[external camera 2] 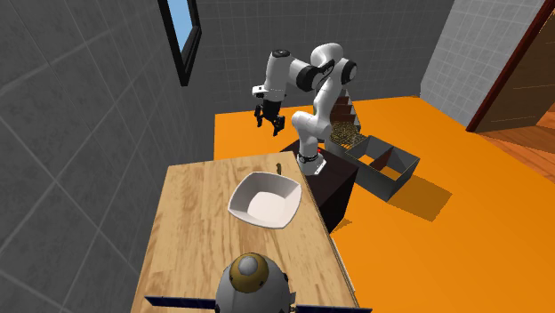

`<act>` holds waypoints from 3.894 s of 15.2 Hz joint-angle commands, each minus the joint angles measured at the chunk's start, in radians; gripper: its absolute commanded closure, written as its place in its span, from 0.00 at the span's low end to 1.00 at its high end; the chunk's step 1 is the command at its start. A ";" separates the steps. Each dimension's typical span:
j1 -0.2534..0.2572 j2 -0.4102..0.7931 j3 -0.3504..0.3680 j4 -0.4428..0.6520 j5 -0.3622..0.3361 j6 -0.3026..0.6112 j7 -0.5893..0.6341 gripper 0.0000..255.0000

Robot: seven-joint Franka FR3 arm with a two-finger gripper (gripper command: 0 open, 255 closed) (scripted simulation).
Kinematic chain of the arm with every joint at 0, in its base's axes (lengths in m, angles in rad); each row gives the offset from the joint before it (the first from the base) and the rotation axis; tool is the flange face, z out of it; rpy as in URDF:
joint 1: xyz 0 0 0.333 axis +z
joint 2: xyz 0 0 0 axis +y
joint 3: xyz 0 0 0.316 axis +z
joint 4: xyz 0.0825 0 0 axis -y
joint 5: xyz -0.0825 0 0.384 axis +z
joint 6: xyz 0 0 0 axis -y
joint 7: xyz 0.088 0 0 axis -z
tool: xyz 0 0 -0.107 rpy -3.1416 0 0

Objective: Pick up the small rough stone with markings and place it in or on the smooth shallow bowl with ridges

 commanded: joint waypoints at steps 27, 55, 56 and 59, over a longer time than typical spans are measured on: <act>0.358 0.226 -0.006 -0.087 0.092 0.753 -0.488 0.00; 0.357 0.223 -0.009 0.059 0.092 0.604 -0.490 1.00; 0.357 0.224 -0.009 0.073 0.091 0.591 -0.490 1.00; 0.357 0.228 -0.009 0.117 0.091 0.552 -0.490 1.00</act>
